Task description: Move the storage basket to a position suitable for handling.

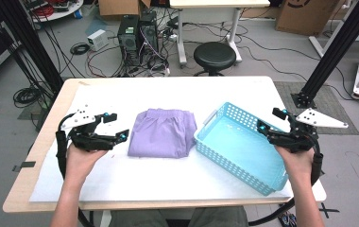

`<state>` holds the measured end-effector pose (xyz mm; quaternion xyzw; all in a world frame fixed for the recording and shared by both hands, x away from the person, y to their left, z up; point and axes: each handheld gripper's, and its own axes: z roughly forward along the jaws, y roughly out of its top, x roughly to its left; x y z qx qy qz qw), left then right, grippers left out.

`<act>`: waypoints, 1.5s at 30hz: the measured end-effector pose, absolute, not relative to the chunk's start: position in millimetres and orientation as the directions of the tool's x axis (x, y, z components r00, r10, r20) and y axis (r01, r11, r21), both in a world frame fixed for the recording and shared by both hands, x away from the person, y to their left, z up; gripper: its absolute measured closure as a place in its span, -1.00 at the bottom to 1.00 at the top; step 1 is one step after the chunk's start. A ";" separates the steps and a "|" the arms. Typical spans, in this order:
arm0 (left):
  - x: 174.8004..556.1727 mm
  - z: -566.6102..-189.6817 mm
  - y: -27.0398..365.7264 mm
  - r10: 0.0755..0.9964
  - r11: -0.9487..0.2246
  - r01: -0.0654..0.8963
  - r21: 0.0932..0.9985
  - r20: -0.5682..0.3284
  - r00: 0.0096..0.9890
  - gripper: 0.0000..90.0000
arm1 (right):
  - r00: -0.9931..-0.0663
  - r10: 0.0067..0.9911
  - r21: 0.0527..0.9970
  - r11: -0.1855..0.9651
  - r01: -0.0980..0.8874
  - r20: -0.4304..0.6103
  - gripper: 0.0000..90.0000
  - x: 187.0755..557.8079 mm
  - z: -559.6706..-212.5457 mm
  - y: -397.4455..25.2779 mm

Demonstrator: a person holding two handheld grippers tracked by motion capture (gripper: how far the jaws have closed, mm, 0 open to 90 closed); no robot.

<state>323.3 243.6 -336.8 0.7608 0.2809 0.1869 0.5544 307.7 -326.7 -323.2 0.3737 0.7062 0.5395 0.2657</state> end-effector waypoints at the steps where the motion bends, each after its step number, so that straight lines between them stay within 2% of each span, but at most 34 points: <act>1: 323.5 -336.3 243.8 0.634 -0.225 0.222 0.949 -0.030 0.773 -0.50 | -0.582 0.813 0.960 0.141 0.241 0.027 -0.50 308.3 -323.4 -326.8; 13: 325.9 -339.2 246.5 0.625 -0.204 0.265 0.942 -0.083 0.776 -0.48 | -0.577 0.815 0.961 0.122 0.248 0.045 -0.50 310.2 -321.9 -332.9; 23: 325.7 -341.9 249.7 0.629 -0.221 0.245 0.944 -0.054 0.775 -0.48 | -0.582 0.813 0.959 0.133 0.251 0.040 -0.49 309.5 -321.8 -331.3; 45: 336.3 -373.1 247.0 0.661 -0.258 0.292 0.921 -0.053 0.749 -0.48 | -0.595 0.803 0.954 0.153 0.259 0.033 -0.48 314.2 -325.8 -326.7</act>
